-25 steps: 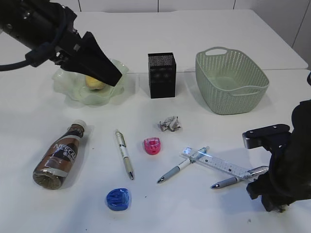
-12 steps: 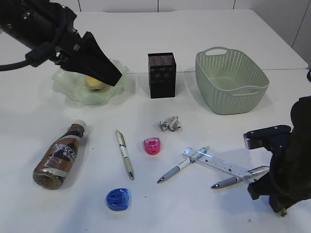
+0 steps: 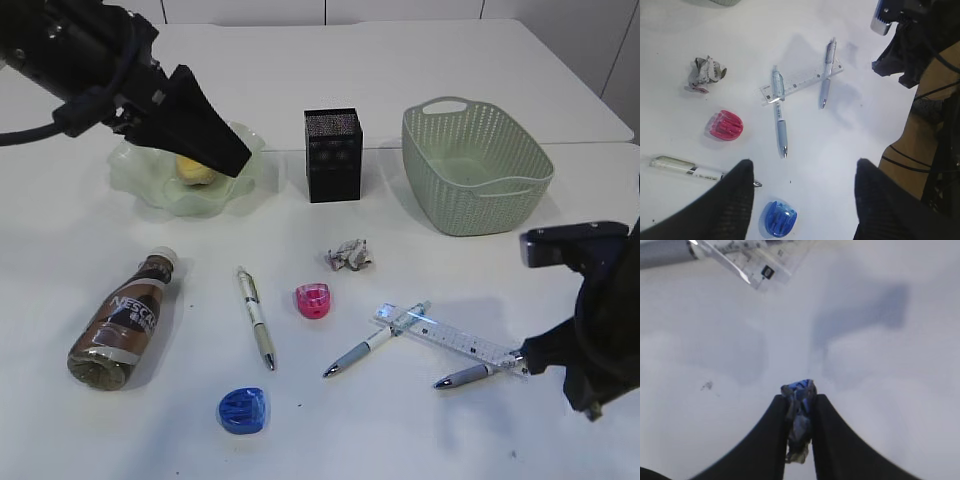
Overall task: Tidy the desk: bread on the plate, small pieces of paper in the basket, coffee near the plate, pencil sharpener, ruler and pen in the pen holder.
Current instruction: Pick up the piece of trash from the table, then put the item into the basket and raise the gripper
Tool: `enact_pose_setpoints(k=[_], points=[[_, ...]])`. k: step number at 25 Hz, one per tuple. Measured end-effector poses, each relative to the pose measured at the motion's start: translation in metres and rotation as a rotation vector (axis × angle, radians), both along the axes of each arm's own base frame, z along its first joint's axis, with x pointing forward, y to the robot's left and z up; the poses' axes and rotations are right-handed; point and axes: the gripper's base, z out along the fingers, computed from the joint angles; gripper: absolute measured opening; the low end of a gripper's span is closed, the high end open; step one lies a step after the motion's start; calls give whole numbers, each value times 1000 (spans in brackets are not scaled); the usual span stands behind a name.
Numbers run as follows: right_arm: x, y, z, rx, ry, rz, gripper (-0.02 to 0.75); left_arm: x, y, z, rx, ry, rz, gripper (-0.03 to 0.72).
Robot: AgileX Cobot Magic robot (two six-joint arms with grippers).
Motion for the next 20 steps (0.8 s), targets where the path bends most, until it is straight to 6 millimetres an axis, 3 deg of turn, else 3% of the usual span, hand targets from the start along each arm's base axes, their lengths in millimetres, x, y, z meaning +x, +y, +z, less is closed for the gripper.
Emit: enact_pose_setpoints(k=[2,3,5,8,9,10,12,13,15,20], points=[[3,2,19,21,-40,-9,143,0,0,0,-5,4,4,435],[3,2,19,21,-40,-9,143,0,0,0,-6,5,4,431],[17,5,56,45,-139,-9,143,0,0,0,-9,7,6,429],[32,9,84,66,-223,-8,143,0,-1,0,-9,7,6,427],[32,9,84,66,-223,-8,143,0,-1,1,-11,8,6,426],[42,11,102,77,-289,-5,143,0,-1,1,-11,8,7,426],[46,11,108,78,-317,-2,143,0,-1,1,-11,9,8,426],[56,12,126,75,-404,9,143,0,-1,1,-11,9,8,426],[67,13,144,75,-492,19,143,0,-1,1,-13,10,8,426],[94,17,162,62,-599,35,143,0,-1,1,-13,10,9,426]])
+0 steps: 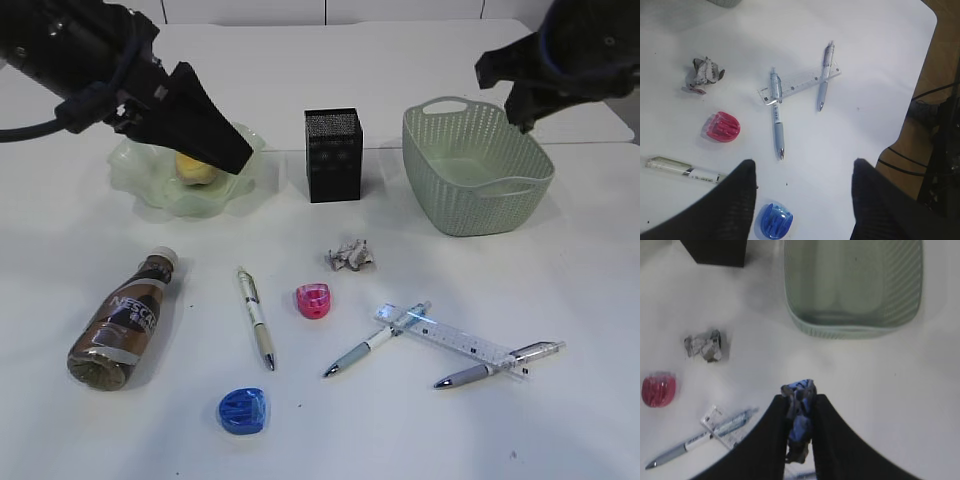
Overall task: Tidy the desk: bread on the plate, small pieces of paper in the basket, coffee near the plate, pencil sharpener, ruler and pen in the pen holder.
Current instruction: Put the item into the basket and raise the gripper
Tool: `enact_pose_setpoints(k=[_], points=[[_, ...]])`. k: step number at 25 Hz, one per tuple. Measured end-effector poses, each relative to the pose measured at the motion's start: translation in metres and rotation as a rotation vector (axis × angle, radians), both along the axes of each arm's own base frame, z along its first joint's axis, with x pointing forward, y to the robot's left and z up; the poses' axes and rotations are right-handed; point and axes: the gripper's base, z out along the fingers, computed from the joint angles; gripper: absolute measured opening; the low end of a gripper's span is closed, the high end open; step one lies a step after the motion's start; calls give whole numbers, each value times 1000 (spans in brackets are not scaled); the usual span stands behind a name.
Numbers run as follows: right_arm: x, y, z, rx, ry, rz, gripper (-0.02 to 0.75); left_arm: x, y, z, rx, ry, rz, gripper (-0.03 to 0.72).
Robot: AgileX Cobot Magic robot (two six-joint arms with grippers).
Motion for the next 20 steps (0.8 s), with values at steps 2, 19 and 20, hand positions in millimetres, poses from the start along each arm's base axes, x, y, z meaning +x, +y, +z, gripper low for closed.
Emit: enact_pose_setpoints(k=[2,19,20], points=[[13,2,5,-13,-36,3,143,0,0,0,0,0,0,425],[112,-14,-30,-73,-87,-110,142,0,0,0,-1,8,3,422],[115,-15,-36,-75,-77,-114,142,0,0,0,-1,8,3,422]])
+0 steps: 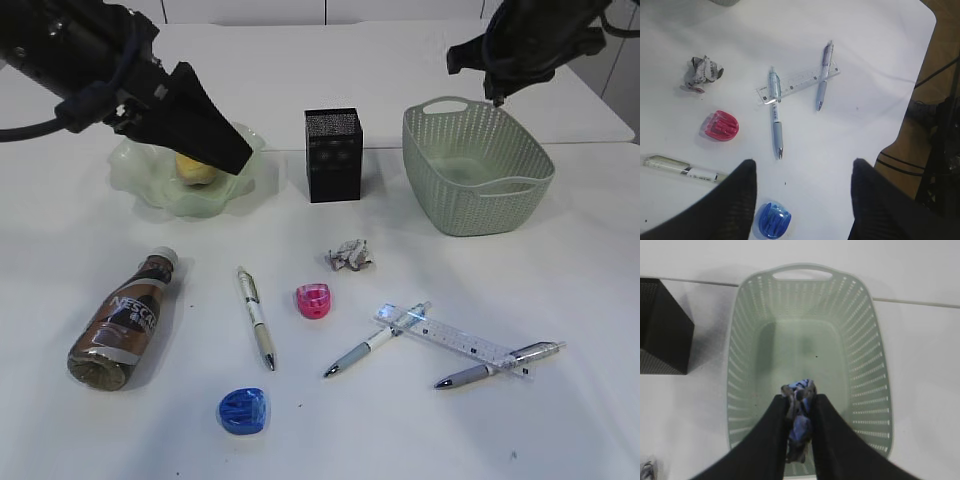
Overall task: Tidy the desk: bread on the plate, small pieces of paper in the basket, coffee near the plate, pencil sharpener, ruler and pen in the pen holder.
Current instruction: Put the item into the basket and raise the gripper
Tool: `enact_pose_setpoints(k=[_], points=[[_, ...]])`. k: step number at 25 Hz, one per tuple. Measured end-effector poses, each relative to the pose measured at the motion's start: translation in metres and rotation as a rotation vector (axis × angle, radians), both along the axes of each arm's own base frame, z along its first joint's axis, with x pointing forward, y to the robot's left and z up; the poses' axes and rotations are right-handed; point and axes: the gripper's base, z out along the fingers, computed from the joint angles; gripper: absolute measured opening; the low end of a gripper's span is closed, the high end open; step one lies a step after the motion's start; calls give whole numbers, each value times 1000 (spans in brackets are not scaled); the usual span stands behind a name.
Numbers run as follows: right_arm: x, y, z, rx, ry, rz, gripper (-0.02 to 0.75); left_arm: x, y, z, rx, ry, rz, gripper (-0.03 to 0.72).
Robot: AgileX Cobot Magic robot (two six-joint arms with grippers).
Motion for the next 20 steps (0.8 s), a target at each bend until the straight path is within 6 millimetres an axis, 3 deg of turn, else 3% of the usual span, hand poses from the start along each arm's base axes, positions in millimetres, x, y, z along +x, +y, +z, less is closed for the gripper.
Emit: enact_pose_setpoints(k=[10,19,20], points=[[22,-4,-52,-10,72,-8,142,0,0,0,-2,14,9,418],[26,-2,-62,6,70,-5,155,-2,0,0,-1,31,4,415],[27,-2,-66,31,80,-15,217,-2,0,0,-1,33,2,415]])
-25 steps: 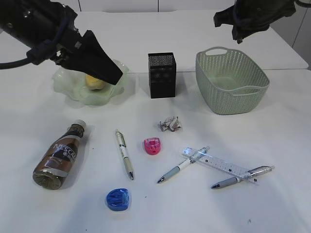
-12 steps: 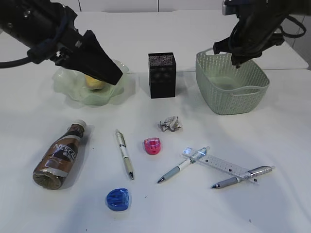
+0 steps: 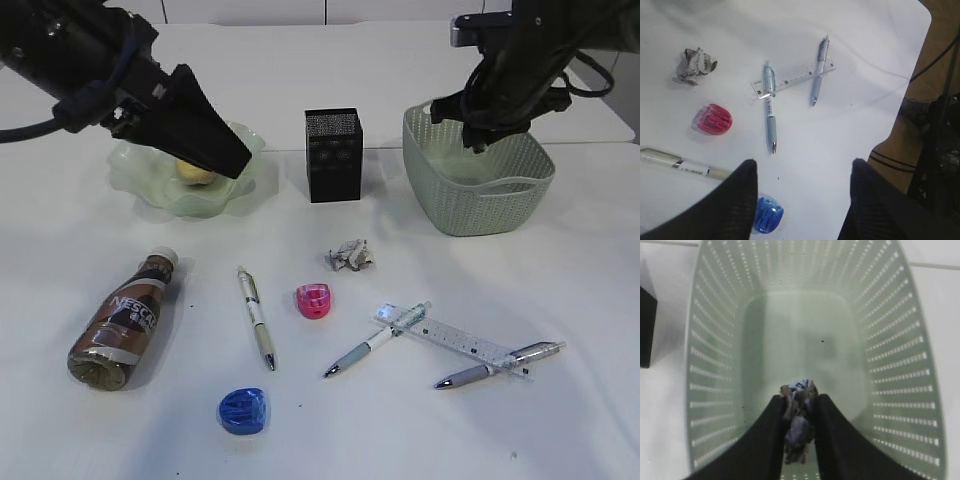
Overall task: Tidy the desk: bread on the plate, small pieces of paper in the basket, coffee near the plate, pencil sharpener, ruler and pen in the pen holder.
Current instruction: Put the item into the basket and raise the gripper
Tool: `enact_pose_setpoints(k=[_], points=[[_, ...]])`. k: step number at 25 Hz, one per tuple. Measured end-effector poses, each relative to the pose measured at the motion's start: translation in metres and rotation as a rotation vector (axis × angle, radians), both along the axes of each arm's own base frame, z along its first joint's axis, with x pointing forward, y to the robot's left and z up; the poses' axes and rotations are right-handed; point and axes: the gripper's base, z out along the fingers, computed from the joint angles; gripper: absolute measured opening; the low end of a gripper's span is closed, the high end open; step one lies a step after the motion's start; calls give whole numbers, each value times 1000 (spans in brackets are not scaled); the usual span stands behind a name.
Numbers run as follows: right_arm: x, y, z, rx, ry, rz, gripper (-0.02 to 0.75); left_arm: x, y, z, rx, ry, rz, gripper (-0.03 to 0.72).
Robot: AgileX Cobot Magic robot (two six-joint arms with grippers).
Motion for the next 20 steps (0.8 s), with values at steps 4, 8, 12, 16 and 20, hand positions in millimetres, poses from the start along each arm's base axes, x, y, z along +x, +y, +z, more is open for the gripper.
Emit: enact_pose_setpoints(k=[4,8,12,16,20], points=[[1,-1,-7,38,24,-19,356,0,0,0,0,2,0,416],[1,-2,-14,40,58,-30,410,0,0,0,0,2,0,416],[4,-4,8,41,64,-51,427,0,0,0,0,2,0,415],[4,-4,33,42,83,-70,427,0,0,0,0,4,1,415],[-3,3,69,116,136,-64,424,-1,0,0,-1,16,6,415]])
